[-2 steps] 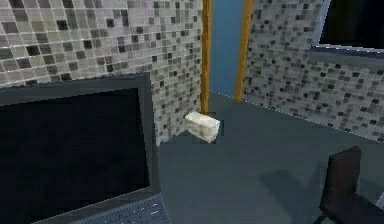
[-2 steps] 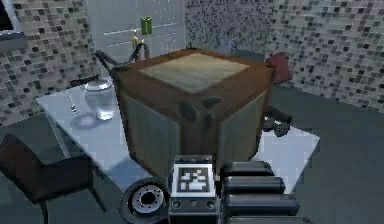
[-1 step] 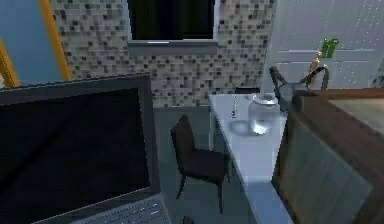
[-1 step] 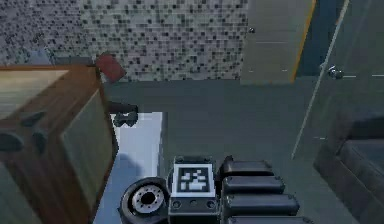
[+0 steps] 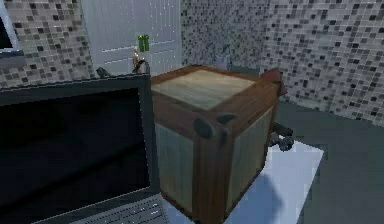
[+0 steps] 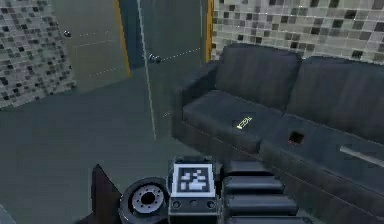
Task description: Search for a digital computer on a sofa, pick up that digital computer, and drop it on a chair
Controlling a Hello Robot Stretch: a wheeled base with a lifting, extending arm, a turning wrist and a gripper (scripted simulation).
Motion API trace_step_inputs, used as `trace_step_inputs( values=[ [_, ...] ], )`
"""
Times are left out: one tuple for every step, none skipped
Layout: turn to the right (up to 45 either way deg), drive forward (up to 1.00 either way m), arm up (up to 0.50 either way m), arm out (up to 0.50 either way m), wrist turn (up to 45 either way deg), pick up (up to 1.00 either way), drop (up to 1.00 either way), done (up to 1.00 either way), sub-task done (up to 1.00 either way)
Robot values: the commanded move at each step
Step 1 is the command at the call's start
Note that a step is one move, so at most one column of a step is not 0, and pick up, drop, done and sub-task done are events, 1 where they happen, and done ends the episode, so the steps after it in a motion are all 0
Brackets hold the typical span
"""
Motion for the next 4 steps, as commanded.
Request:
trace_step_inputs(
  values=[
    [21.0, 0.00, 0.00, 0.00, 0.0, 0.00, 0.00, 0.00, 0.00],
    [-45.0, 0.00, 0.00, 0.00, 0.0, 0.00, 0.00, 0.00, 0.00],
    [-45.0, 0.00, 0.00, 0.00, 0.0, 0.00, 0.00, 0.00, 0.00],
    [-9.0, 0.00, 0.00, 0.00, 0.0, 0.00, 0.00, 0.00, 0.00]
  ],
)
